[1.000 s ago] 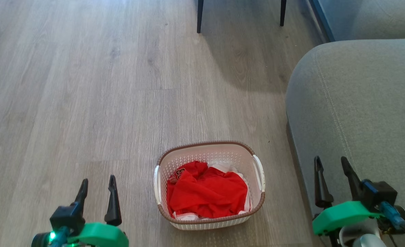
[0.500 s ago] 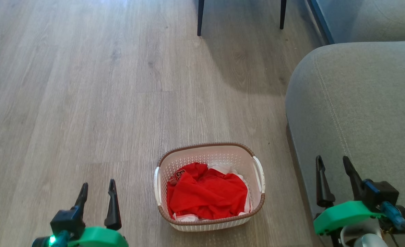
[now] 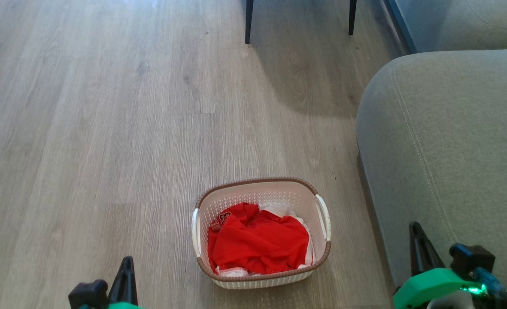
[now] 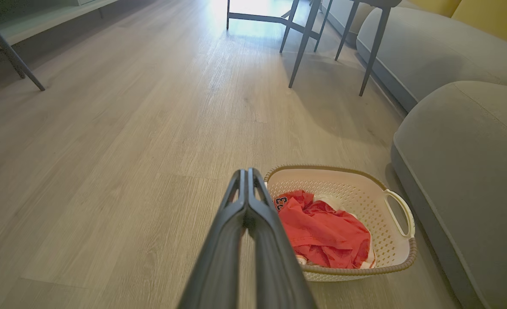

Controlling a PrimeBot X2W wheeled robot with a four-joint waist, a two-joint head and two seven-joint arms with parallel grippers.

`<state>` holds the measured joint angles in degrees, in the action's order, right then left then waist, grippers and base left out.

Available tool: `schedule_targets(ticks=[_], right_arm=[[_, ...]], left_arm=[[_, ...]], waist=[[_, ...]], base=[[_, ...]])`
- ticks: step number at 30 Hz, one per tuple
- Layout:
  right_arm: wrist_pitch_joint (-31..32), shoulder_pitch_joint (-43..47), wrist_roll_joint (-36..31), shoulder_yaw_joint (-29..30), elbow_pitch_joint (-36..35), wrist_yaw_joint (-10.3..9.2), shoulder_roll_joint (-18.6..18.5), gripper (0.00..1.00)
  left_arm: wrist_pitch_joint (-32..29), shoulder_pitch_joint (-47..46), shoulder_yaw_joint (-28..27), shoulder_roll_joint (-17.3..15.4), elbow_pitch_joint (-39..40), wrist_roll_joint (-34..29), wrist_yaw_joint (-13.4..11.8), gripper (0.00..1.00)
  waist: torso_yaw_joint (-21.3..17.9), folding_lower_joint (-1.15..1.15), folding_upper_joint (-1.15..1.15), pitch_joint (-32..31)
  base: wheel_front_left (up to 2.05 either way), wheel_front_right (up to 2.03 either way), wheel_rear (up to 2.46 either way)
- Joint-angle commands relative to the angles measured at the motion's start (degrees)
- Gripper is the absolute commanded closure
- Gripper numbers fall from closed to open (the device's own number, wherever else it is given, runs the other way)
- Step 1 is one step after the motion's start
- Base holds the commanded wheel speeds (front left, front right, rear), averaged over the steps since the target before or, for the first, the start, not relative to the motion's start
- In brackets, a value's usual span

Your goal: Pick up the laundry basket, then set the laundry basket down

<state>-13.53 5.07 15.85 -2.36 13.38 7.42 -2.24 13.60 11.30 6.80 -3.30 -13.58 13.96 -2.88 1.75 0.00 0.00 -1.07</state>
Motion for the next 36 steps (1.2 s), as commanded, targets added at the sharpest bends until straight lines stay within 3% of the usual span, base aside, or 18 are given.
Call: schedule_targets(ticks=[1, 36], right_arm=[[0.28, -2.07, 2.02, 0.17, -1.79, 0.00, -0.35, 1.00], [4.99, -4.68, 24.46, 1.46, -1.10, 0.02, -1.32, 1.00]], left_arm=[[-0.54, -2.21, -0.65, -0.02, 1.71, 1.94, 0.43, 1.00], [-6.12, -6.62, -4.23, 0.04, 1.06, 23.97, 3.30, 1.00]], waist=[[-0.03, 0.00, 0.00, 0.02], [-0.53, 0.00, 0.00, 0.37]], base=[[0.00, 0.00, 0.00], [0.00, 0.00, 0.00]])
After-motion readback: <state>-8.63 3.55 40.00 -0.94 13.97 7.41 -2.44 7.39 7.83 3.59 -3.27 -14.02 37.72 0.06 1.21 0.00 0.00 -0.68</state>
